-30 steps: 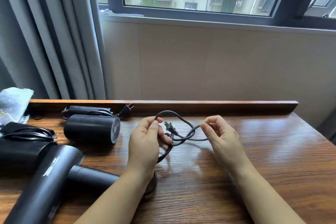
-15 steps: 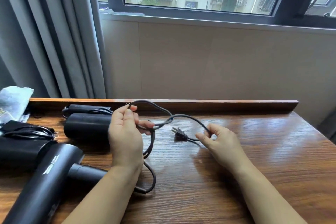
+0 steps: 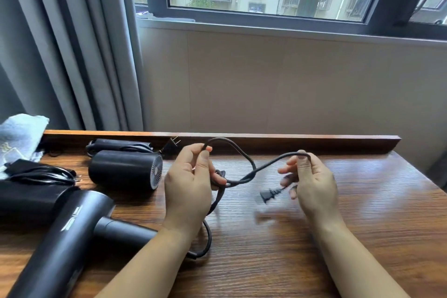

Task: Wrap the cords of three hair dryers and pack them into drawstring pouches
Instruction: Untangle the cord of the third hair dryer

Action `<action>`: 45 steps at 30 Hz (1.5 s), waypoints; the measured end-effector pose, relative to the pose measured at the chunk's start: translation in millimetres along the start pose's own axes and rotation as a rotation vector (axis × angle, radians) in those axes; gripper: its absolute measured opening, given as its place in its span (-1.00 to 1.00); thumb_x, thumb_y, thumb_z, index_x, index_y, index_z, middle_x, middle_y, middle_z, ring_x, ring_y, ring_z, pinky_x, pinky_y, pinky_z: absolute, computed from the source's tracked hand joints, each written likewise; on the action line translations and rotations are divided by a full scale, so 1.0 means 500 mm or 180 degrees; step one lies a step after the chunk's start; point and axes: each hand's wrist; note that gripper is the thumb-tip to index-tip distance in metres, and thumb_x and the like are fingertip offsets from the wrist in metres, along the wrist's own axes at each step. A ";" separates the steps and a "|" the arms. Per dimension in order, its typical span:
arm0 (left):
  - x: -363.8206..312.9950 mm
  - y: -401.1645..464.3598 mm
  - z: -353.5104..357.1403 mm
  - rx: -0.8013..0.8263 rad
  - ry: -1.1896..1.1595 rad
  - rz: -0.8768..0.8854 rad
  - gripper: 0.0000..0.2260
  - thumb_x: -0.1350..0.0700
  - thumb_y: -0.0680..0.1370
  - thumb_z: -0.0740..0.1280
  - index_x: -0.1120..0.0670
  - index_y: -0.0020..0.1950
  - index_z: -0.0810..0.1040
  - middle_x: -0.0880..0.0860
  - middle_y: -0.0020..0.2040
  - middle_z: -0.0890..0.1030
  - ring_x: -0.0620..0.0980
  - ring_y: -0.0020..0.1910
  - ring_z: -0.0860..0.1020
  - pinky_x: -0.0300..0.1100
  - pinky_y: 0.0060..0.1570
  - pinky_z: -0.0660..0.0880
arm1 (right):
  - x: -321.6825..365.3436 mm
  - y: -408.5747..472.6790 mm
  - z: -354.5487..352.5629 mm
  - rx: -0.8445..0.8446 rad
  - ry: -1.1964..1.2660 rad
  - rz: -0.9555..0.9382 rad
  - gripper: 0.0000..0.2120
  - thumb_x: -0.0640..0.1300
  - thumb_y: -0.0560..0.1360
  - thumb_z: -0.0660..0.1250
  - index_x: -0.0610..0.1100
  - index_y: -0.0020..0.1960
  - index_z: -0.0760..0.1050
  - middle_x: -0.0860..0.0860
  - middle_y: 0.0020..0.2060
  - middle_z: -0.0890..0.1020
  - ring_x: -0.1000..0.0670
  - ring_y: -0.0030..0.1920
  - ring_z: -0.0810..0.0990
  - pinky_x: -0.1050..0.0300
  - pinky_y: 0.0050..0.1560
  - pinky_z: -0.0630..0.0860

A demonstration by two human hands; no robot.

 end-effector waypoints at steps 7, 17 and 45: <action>0.018 0.005 -0.013 -0.0079 0.0605 0.0452 -0.84 0.15 0.67 0.20 -0.07 0.03 0.53 0.02 -0.29 0.56 -0.04 -0.30 0.68 0.11 -0.16 0.62 | 0.052 -0.009 -0.004 0.1176 0.1931 0.1710 -0.67 -0.06 0.62 0.10 -0.08 -0.31 0.30 -0.01 -0.47 0.30 0.08 -0.56 0.26 0.32 -0.71 0.15; 0.034 -0.023 0.011 0.0778 0.0731 0.0318 -0.87 0.17 0.64 0.28 -0.05 -0.04 0.52 -0.03 -0.25 0.66 -0.06 -0.20 0.67 0.11 -0.12 0.61 | 0.045 -0.018 -0.003 0.1743 0.3379 0.0742 -0.64 -0.11 0.61 0.13 -0.15 -0.34 0.41 -0.09 -0.32 0.48 -0.12 -0.03 0.59 -0.06 0.24 0.55; -0.016 -0.003 0.009 0.0460 -0.1332 -0.0988 -0.89 0.16 0.67 0.18 0.19 0.11 0.42 0.10 -0.26 0.62 0.09 -0.38 0.65 -0.15 -0.37 0.59 | 0.003 -0.031 0.022 0.2514 -0.0196 -0.0109 -0.67 0.00 0.56 0.31 -0.15 0.23 0.58 -0.18 0.18 0.64 -0.13 0.15 0.62 -0.07 0.18 0.52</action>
Point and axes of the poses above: each hand's wrist, its own y-axis towards the middle knuckle, its own z-axis out of the palm, x = y × z
